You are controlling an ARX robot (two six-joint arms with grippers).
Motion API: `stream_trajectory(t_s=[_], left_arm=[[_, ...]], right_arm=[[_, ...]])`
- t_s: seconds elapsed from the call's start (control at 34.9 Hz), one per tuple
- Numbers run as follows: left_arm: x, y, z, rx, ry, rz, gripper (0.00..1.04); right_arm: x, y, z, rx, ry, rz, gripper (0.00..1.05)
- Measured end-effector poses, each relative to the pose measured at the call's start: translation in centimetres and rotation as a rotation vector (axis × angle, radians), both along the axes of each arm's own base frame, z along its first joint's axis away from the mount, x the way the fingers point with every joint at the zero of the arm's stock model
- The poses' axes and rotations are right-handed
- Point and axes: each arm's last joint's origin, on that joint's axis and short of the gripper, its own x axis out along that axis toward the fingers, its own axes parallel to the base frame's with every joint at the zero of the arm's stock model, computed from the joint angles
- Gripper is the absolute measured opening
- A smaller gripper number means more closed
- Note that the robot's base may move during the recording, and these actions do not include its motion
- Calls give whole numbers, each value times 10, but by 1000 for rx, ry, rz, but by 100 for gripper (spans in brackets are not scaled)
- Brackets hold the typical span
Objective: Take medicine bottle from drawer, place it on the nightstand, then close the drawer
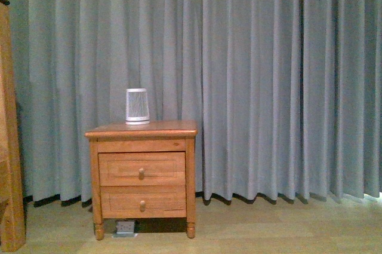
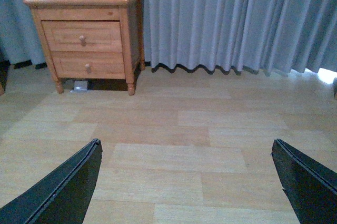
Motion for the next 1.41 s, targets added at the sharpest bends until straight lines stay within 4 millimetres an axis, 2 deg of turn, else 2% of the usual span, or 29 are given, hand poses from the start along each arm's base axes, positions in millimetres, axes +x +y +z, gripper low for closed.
stream_trajectory(t_s=[1.41], left_arm=[[0,0,0,0,0,0,98]], right_arm=[[0,0,0,0,0,0,98]])
